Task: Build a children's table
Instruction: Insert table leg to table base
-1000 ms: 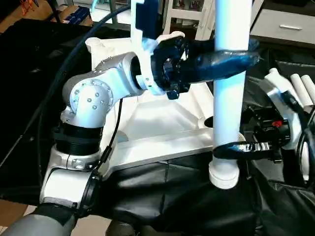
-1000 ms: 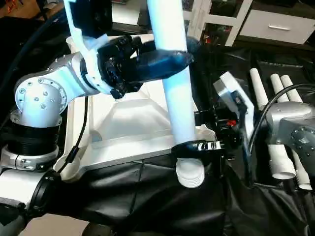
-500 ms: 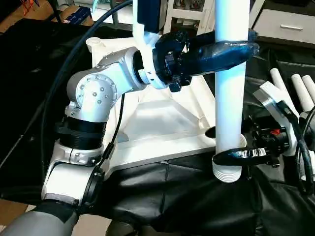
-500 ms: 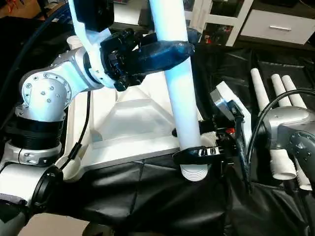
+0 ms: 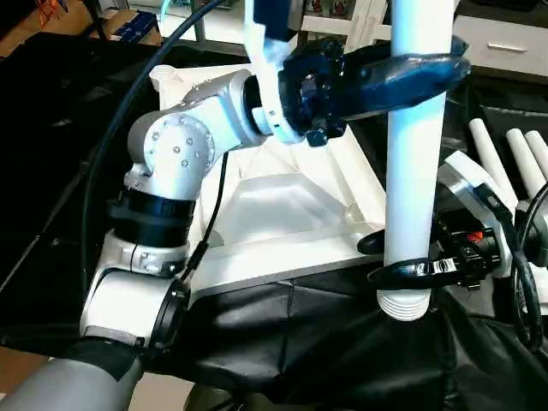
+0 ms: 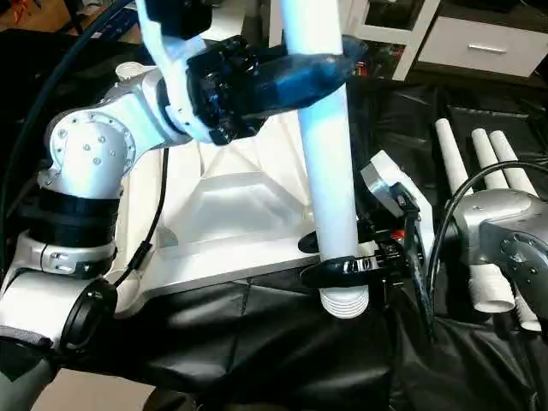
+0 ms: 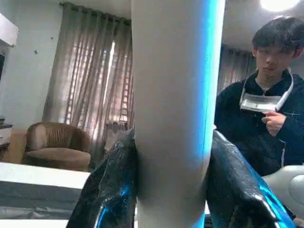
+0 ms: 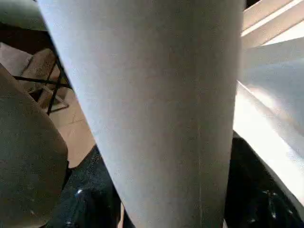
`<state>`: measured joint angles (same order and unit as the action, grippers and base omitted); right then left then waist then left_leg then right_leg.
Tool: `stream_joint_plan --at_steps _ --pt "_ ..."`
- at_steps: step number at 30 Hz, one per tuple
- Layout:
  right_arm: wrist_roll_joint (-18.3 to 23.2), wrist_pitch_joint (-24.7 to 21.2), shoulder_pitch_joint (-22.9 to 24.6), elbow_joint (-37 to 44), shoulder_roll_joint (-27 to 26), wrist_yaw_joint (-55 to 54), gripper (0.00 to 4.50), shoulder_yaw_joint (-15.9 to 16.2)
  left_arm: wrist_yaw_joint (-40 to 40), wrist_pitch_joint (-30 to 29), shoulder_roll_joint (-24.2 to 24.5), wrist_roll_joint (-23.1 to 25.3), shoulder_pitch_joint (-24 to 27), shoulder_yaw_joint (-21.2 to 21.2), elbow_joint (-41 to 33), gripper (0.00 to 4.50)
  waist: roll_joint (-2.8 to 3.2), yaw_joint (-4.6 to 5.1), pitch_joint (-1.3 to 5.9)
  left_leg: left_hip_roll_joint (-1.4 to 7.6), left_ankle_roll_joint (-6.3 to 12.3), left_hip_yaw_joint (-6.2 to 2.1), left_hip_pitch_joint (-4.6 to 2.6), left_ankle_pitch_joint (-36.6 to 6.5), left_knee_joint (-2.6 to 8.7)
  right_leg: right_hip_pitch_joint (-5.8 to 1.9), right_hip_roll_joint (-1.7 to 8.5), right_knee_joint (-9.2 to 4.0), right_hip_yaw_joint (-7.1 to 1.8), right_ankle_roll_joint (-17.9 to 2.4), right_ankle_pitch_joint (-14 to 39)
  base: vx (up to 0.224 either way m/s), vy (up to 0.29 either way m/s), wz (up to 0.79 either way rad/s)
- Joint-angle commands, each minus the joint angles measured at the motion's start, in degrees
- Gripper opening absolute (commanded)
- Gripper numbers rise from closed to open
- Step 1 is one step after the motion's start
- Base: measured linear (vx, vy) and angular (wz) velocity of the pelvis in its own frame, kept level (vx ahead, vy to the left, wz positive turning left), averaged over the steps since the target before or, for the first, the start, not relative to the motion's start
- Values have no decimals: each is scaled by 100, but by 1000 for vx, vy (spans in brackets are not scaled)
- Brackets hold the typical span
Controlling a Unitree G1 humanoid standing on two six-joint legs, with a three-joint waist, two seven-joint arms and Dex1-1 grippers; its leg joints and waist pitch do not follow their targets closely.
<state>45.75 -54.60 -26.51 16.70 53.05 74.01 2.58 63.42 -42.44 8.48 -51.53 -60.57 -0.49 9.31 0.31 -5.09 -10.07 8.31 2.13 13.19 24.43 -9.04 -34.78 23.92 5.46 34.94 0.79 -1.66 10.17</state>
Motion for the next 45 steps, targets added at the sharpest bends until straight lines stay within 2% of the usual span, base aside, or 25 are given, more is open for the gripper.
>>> stream_joint_plan --at_steps 1,8,9,12,17,19,20,21,23,25,26,27,29,30,31,33,34,36,37,38,39,40,41,42,45 --pt "-7 -21 69 88 68 4 212 5 37 80 26 69 -127 10 -77 164 -49 2 527 492 161 -301 -326 -1031 447 -215 392 -366 -169 -1446 1033 0 0 0" --pt "-27 13 75 77 83 3 206 25 40 114 33 127 -150 30 -21 164 -57 -2 521 493 148 -302 -330 -1089 449 -217 399 -377 -172 -1441 1135 0 0 0" --pt "-29 17 77 77 83 2 204 24 -3 154 34 186 -160 19 1 199 -56 0 522 492 147 -300 -330 -1085 447 -216 401 -378 -173 -1440 1127 0 0 0" --pt "-57 50 72 46 19 -92 204 -20 -203 166 29 226 -191 127 145 234 -48 1 524 492 151 -301 -333 -1083 448 -212 398 -382 -173 -1425 1133 0 0 0" --pt "-240 252 -31 -152 -373 -688 193 -239 -198 174 201 69 266 353 -198 282 -31 28 533 485 112 -309 -314 -1030 459 -212 385 -361 -161 -1447 971 0 0 0" --pt "-358 335 -80 -263 -502 -933 192 -291 -222 184 244 59 333 412 -214 284 -22 34 540 469 64 -288 -336 -1061 461 -191 367 -367 -157 -1426 977 0 0 0" --pt "-465 420 -119 -367 -623 -1163 192 -346 -283 227 260 62 385 487 -216 284 -23 34 537 473 54 -292 -336 -1059 463 -195 370 -362 -162 -1424 978 0 0 0" --pt "-610 497 -171 -529 -786 -1525 191 -439 -399 317 287 87 457 633 -170 284 25 28 531 475 11 -299 -336 -1069 469 -179 374 -360 -160 -1424 991 0 0 0" --pt "-766 625 -203 -682 -935 -1866 191 -538 -596 428 301 131 516 803 -99 284 13 33 540 473 -30 -290 -355 -1122 476 -176 354 -356 -153 -1411 943 0 0 0" --pt "-1053 883 -215 -958 -1198 -2570 191 -774 -1060 718 328 255 613 1187 73 284 39 56 513 465 -122 -278 -336 -1182 495 -132 330 -357 -157 -1386 900 0 0 0" --pt "-1145 980 -205 -1037 -1274 -2791 191 -856 -1243 838 343 315 646 1310 125 284 24 63 526 452 -152 -284 -330 -1211 495 -157 332 -357 -148 -1359 914 0 0 0" --pt "-1233 1083 -179 -1150 -1406 -3125 191 -1016 -1465 969 370 374 713 1464 180 284 56 46 522 454 -190 -286 -354 -1227 495 -152 356 -370 -158 -1336 946 0 0 0" --pt "-1305 1297 -133 -1268 -1624 -3528 191 -1261 -1683 1057 419 540 863 1501 165 284 60 31 534 443 -280 -261 -397 -1244 498 -123 324 -390 -152 -1315 935 0 0 0" --pt "-1321 1357 -119 -1296 -1687 -3637 188 -1330 -1735 1072 433 586 908 1504 155 284 41 54 534 422 -252 -262 -359 -1191 503 -155 306 -361 -149 -1287 803 0 0 0" --pt "-1355 1466 -77 -1350 -1816 -3860 188 -1472 -1833 1123 462 736 1036 1460 91 284 90 45 534 441 -206 -268 -354 -1114 512 -152 319 -353 -148 -1269 668 0 0 0" --pt "-1337 1594 106 -1385 -2106 -4223 187 -1757 -1905 1162 408 1177 1591 993 -515 284 75 66 548 464 -84 -271 -353 -962 517 -177 329 -345 -140 -1241 384 0 0 0" --pt "-1336 1596 112 -1384 -2113 -4230 187 -1763 -1907 1161 405 1187 1608 979 -535 284 86 59 552 473 -36 -276 -354 -856 513 -185 332 -330 -139 -1262 240 0 0 0" --pt "-1378 1763 217 -1321 -2272 -4399 187 -1874 -1986 1325 456 1718 1933 394 -895 284 93 40 568 461 172 -254 -341 -485 481 -184 307 -291 -137 -1309 -134 0 0 0" --pt "-1378 1763 217 -1321 -2272 -4399 187 -1874 -1986 1325 456 1718 1933 394 -895 284 95 45 575 461 272 -262 -323 -334 469 -192 302 -274 -131 -1295 -295 0 0 0" --pt "-1378 1818 240 -1289 -2306 -4430 187 -1908 -1983 1460 542 2002 2035 94 -987 302 94 43 569 453 293 -256 -323 -326 472 -189 296 -274 -126 -1313 -287 0 0 0" --pt "-1316 1951 300 -1204 -2407 -4484 187 -2024 -1907 1921 840 2862 2334 -815 -1224 313 91 45 566 466 360 -283 -289 -352 473 -209 313 -290 -127 -1240 -215 0 0 0" --pt "-1220 1913 359 -1115 -2428 -4462 187 -2090 -1806 2165 1026 3296 2521 -1329 -1368 320 119 37 551 492 411 -301 -289 -417 483 -199 336 -318 -134 -1154 -106 0 0 0" --pt "-1160 1869 463 -1015 -2424 -4423 187 -2128 -1741 2208 1108 3446 2744 -1682 -1564 324 101 55 515 497 426 -295 -288 -535 501 -201 343 -337 -146 -1008 92 0 0 0" --pt "-1122 1827 537 -946 -2415 -4394 187 -2147 -1707 2194 1136 3468 2879 -1846 -1690 334 110 58 516 503 393 -292 -309 -568 517 -197 344 -344 -147 -988 170 0 0 0" --pt "-1171 1865 773 -753 -2441 -4415 187 -2158 -1737 2243 1154 3744 3207 -2218 -1876 364 160 71 510 482 237 -273 -315 -605 531 -158 295 -354 -132 -1054 276 0 0 0"
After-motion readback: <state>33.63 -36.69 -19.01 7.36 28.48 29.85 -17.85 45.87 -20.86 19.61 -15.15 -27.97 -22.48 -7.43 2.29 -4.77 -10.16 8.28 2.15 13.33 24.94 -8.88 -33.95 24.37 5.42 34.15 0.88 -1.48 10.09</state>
